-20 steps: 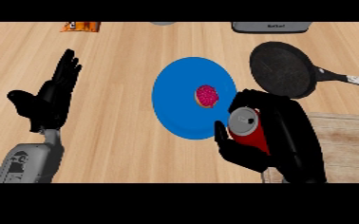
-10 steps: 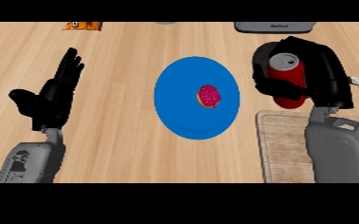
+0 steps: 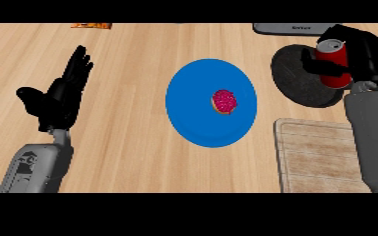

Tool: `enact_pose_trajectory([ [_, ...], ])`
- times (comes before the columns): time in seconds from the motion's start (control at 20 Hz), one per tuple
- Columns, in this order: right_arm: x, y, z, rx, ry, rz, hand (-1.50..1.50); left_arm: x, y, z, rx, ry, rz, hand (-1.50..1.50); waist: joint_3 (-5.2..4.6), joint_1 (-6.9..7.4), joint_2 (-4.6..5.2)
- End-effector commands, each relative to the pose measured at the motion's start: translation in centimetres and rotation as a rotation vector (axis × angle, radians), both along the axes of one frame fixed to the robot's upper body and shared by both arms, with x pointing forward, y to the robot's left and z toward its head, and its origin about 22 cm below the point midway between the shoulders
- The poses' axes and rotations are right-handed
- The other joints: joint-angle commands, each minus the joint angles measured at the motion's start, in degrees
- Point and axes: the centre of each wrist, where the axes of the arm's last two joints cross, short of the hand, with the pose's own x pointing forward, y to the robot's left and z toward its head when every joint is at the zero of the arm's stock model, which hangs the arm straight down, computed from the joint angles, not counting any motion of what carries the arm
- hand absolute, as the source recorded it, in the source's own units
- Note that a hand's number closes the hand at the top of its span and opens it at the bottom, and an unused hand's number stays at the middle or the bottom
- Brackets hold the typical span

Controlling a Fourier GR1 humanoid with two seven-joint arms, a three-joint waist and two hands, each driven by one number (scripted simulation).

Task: Pick the can from the cutting board and place it in the pan

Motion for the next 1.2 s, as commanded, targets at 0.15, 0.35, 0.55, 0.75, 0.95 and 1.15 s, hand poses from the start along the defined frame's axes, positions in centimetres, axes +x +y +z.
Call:
enact_pose_trajectory([
  [0.15, 2.9, -3.2, -2.9, 0.021, -0.005, -0.055, 1.50, -0.9, -0.7, 0.2, 0.008, -0.001, -0.032, 0.00, 0.08, 1.33, 0.17],
  [0.35, 2.6, -3.1, -5.4, 0.206, 0.026, -0.025, 1.50, 0.2, -1.1, 0.1, 0.009, -0.009, -0.035, 0.00, 0.20, 1.51, 0.76],
  [0.55, 2.8, -4.0, -5.9, 0.281, 0.293, 0.034, -1.50, 0.4, -0.3, 0.7, 0.010, -0.016, -0.037, 0.00, 0.15, 2.25, 0.78],
  [0.75, 2.0, -4.6, -7.6, 0.359, 0.319, 0.108, -1.50, -0.5, -1.1, -0.4, -0.004, -0.007, -0.055, 0.00, 0.22, 2.45, 0.87],
  [0.95, 1.9, -5.0, -7.6, 0.362, 0.209, 0.115, -1.50, 0.7, -0.1, 0.1, 0.008, -0.012, -0.038, 0.00, 0.20, 1.91, 0.97],
  [1.15, 1.6, -5.2, -8.0, 0.477, 0.045, 0.128, -1.50, -0.1, 0.2, -1.4, -0.008, 0.000, -0.012, 0.00, 0.12, 0.70, 0.45],
])
